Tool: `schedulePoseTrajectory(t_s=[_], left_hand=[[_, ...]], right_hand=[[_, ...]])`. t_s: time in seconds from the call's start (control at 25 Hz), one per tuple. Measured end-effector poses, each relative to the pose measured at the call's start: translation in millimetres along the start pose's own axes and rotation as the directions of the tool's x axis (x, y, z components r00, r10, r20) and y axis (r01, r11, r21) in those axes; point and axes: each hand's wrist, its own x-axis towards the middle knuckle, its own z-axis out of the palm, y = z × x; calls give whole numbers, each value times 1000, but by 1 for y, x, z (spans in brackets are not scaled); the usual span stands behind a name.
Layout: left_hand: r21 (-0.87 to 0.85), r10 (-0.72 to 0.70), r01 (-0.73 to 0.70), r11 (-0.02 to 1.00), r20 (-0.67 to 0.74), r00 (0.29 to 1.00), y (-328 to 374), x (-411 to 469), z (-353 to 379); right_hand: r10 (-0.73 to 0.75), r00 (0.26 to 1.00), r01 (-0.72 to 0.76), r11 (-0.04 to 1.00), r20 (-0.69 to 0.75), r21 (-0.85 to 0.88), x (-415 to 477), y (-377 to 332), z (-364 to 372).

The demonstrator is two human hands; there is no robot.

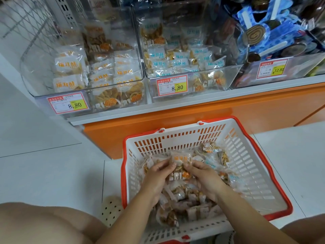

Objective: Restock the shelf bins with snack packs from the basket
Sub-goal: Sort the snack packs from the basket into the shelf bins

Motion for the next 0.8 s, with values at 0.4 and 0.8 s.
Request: schedulePoseTrajectory(t_s=[0.4, 0.8], left_hand=[[-51, -35, 39, 998, 73, 997, 4, -5, -2], [74, 89, -96, 993, 89, 992, 41, -26, -13]], right_hand=[[-33, 999, 33, 997, -1, 67, 0, -4, 5], [-172, 983, 162, 976, -62, -147, -21, -38, 36]])
